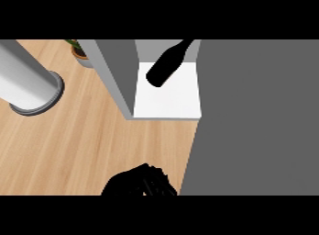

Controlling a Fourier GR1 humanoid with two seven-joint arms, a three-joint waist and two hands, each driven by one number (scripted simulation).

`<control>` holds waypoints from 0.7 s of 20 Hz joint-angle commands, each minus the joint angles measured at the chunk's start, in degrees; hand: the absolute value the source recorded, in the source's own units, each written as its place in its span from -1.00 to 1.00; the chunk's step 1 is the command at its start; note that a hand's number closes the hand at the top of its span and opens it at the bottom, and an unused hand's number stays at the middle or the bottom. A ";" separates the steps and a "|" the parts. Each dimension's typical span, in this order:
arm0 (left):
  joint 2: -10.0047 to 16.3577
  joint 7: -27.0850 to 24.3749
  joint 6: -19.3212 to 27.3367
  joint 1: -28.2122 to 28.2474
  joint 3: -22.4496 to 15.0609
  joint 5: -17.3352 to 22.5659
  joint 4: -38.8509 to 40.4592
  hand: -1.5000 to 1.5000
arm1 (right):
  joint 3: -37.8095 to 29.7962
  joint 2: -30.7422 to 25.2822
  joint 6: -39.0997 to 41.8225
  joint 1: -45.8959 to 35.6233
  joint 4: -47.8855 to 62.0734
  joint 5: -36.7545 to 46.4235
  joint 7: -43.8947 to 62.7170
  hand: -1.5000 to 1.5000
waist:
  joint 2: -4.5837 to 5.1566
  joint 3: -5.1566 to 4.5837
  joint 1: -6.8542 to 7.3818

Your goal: Pick up the wine, place it into the cabinet and close the cabinet

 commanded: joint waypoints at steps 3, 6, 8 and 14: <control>8.18 -3.45 -5.92 7.45 1.36 1.32 -6.00 1.00 | 6.52 -1.23 5.70 0.59 -5.56 -4.05 1.07 1.00 | 0.02 -0.05 -0.12; 14.91 -4.29 -10.69 11.73 3.77 4.32 -10.37 1.00 | 8.02 3.20 2.29 -3.50 -2.48 -6.94 1.99 1.00 | 0.01 -0.10 0.70; 17.49 -5.79 -13.09 13.50 6.41 5.92 -12.06 1.00 | 9.93 4.61 2.12 -2.15 -4.77 -9.85 5.08 1.00 | -0.22 -0.11 0.67; 26.05 -8.46 -21.93 19.56 18.76 14.22 -15.47 1.00 | 19.74 10.67 -0.18 -3.41 -0.98 -3.48 4.29 1.00 | -0.14 -0.20 1.16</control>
